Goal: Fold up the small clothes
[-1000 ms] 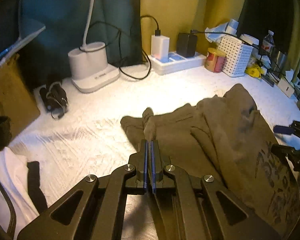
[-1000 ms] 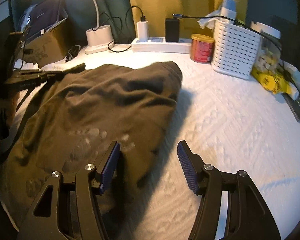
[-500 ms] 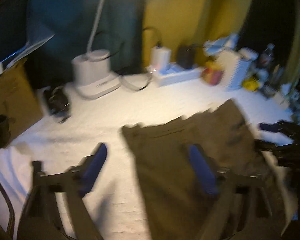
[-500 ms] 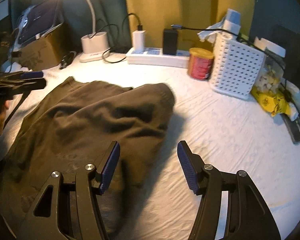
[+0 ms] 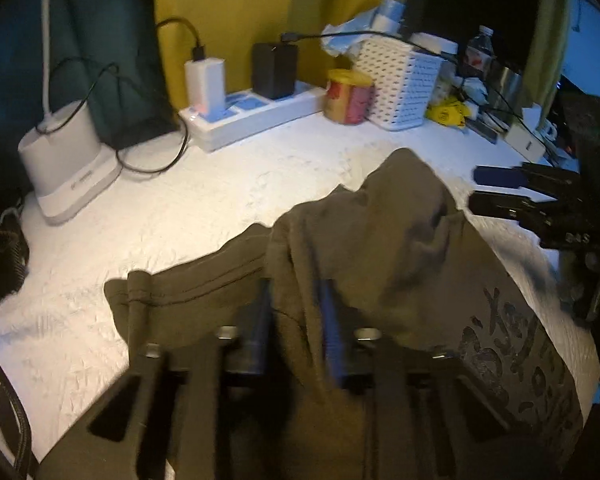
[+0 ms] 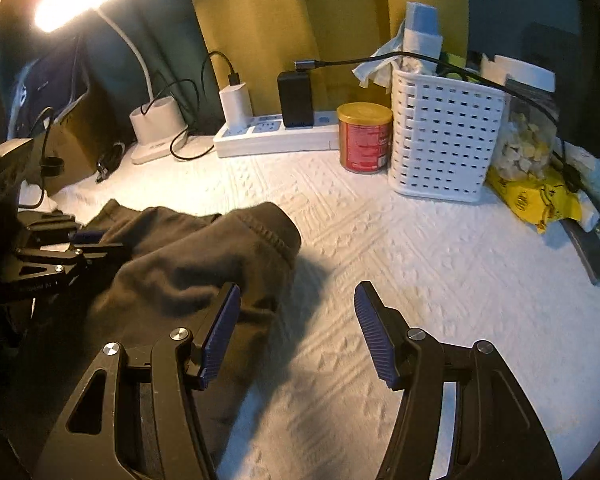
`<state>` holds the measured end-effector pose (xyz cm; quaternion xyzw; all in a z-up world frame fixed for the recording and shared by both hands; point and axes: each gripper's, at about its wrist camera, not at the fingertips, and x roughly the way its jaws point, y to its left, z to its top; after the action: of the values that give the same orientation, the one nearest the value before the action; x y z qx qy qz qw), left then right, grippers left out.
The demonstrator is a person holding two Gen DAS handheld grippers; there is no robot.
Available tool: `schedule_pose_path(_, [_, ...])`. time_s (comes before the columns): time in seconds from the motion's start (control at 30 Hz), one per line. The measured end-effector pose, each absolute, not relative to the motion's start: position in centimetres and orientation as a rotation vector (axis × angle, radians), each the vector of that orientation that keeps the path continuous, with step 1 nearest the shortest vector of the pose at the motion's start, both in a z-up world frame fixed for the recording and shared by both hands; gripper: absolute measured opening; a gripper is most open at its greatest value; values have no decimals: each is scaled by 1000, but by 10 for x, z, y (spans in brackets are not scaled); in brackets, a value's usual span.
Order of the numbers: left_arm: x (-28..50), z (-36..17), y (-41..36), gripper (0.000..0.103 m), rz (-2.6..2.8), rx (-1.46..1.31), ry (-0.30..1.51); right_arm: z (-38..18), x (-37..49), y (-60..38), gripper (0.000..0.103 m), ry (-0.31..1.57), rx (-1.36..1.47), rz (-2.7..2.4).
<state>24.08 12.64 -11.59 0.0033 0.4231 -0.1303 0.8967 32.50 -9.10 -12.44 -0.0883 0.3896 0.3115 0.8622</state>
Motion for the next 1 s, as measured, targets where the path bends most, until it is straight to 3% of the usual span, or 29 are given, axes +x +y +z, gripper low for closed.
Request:
schedule_pose_path(0.37, [207,-72,149,9,-222,-36,720,-150,360,-69,63,952,-11,791])
schedule_pose_path(0.4, [206,-72,152,9,-221,-42,719,-149,362,-66,60,956,-5,804])
schedule_pose_path(0.43, [207,-72,156,9,-215,-50,723,-149,365,-62,41,967,8,828])
schedule_pose_path(0.5, [208,-73,161,9,-204,-65,732,-147,367,-55,21,962,11,840])
schedule_pose_path(0.57, [207,-74,166,9,-195,-83,736,-139,365,-47,13,926,-17,856])
schedule_pose_path(0.87, [208,-107,183,10,-114,-149,864,-140,357,-18,15,866,-156,824])
schedule_pose_path(0.93, [205,-112,187,11,-101,-180,883,-138,352,-14,24,844,-228,791])
schedule_pose_path(1.0, [202,-111,188,11,-92,-195,889,-136,348,-15,41,825,-270,757])
